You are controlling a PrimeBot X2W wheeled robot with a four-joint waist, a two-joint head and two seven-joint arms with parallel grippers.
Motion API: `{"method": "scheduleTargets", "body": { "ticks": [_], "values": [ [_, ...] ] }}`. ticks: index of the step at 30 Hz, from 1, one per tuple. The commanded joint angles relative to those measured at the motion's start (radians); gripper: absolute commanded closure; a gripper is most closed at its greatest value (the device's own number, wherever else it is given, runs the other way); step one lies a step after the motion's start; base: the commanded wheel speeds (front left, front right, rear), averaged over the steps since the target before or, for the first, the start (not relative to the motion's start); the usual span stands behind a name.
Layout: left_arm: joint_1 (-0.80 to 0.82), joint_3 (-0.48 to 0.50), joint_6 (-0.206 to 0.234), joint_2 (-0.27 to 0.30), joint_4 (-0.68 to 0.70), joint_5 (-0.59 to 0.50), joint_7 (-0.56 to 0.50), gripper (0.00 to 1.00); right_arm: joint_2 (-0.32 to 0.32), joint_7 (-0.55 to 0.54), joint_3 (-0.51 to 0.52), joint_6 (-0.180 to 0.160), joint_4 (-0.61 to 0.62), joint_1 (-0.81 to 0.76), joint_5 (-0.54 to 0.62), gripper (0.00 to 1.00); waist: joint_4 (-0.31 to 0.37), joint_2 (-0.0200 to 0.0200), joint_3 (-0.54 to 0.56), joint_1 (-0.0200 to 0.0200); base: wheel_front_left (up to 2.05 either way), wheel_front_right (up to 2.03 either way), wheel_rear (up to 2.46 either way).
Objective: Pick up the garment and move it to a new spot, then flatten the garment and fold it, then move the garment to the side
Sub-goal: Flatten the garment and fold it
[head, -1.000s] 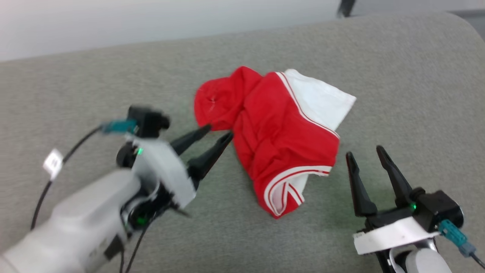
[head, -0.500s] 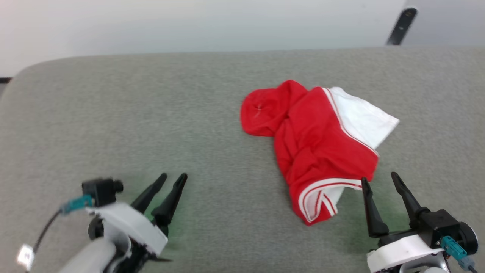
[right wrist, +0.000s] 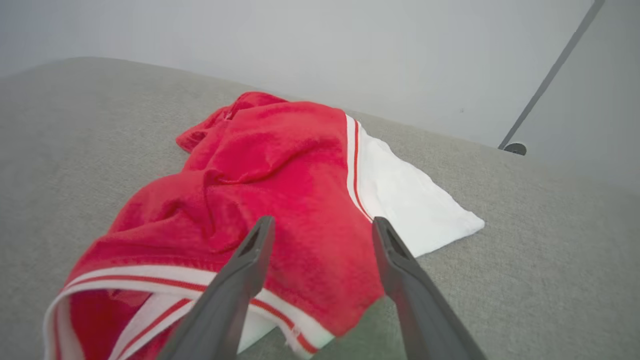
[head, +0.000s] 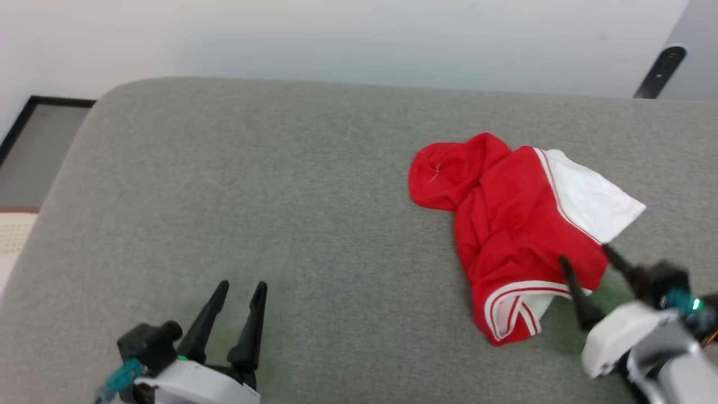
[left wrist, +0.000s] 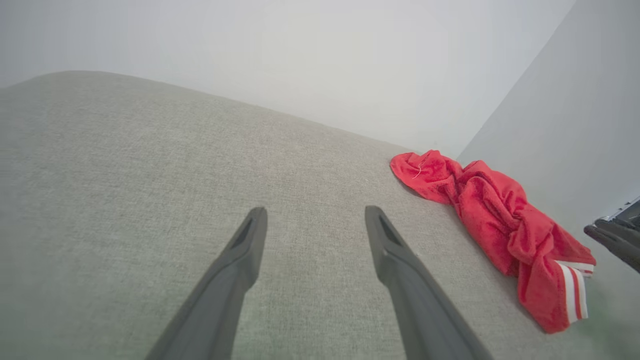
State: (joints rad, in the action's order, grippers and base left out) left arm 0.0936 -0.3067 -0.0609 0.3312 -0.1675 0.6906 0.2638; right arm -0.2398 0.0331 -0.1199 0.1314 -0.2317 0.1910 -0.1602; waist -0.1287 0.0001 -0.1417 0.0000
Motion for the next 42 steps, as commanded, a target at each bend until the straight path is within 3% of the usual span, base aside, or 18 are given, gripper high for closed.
{"method": "scheduleTargets", "body": {
  "ticks": [1,6,13,17,22,28,37,38,39,40,41,42],
  "values": [
    [-0.019,0.014,-0.003,-0.013,0.008,-0.032,0.001,0.0,-0.029,-0.039,-0.01,-0.001,-0.009,0.027,-0.025,0.0,-0.018,-0.0001,-0.003,0.0,0.0,0.0,0.0],
    [-0.046,0.068,-0.022,-0.071,0.032,-0.152,0.001,0.0,-0.177,-0.234,-0.082,-0.001,-0.047,0.165,-0.121,0.0,-0.05,-0.0001,-0.016,0.0,0.0,0.0,0.0],
    [-0.034,0.12,-0.035,-0.132,0.054,-0.327,0.001,0.0,-0.299,-0.577,-0.123,-0.001,-0.182,0.351,-0.319,0.0,-0.101,-0.0001,-0.055,0.0,0.0,0.0,0.0],
    [-0.023,0.138,-0.044,-0.162,0.071,-0.409,0.001,0.0,-0.345,-0.689,-0.102,-0.001,-0.247,0.435,-0.367,0.0,-0.13,-0.0001,-0.081,0.0,0.0,0.0,0.0],
    [-0.021,0.149,-0.055,-0.194,0.084,-0.473,0.001,0.0,-0.395,-0.781,-0.12,-0.001,-0.292,0.505,-0.397,0.0,-0.163,-0.0001,-0.112,0.0,0.0,0.0,0.0],
    [-0.011,0.15,-0.068,-0.217,0.09,-0.485,0.001,0.0,-0.445,-0.806,-0.151,-0.001,-0.346,0.559,-0.375,0.0,-0.197,-0.0001,-0.144,0.0,0.0,0.0,0.0],
    [0.01,0.133,-0.071,-0.225,0.095,-0.477,0.001,0.0,-0.431,-0.797,-0.179,-0.001,-0.45,0.574,-0.334,0.0,-0.216,-0.0001,-0.189,0.0,0.0,0.0,0.0],
    [0.012,0.131,-0.071,-0.225,0.096,-0.474,0.001,0.0,-0.426,-0.804,-0.19,-0.001,-0.452,0.568,-0.34,0.21,-0.215,-0.0001,-0.191,0.0,0.0,0.0,0.0],
    [0.014,0.131,-0.071,-0.223,0.096,-0.471,0.001,0.0,-0.424,-0.809,-0.199,-0.001,-0.454,0.564,-0.351,0.5,-0.214,-0.0001,-0.192,0.0,0.0,0.0,0.0],
    [0.015,0.131,-0.071,-0.222,0.097,-0.47,0.001,0.0,-0.424,-0.81,-0.205,-0.001,-0.455,0.565,-0.357,0.91,-0.212,-0.0001,-0.193,0.0,0.0,0.0,0.0],
    [0.017,0.131,-0.071,-0.221,0.097,-0.469,0.001,0.0,-0.425,-0.81,-0.209,-0.001,-0.456,0.565,-0.362,1.0,-0.21,-0.0001,-0.193,0.0,0.0,0.0,0.0],
    [0.018,0.132,-0.071,-0.22,0.096,-0.467,0.001,0.0,-0.425,-0.811,-0.215,-0.001,-0.456,0.566,-0.367,1.0,-0.207,-0.0001,-0.194,0.0,0.0,0.0,0.0]
  ]
}}
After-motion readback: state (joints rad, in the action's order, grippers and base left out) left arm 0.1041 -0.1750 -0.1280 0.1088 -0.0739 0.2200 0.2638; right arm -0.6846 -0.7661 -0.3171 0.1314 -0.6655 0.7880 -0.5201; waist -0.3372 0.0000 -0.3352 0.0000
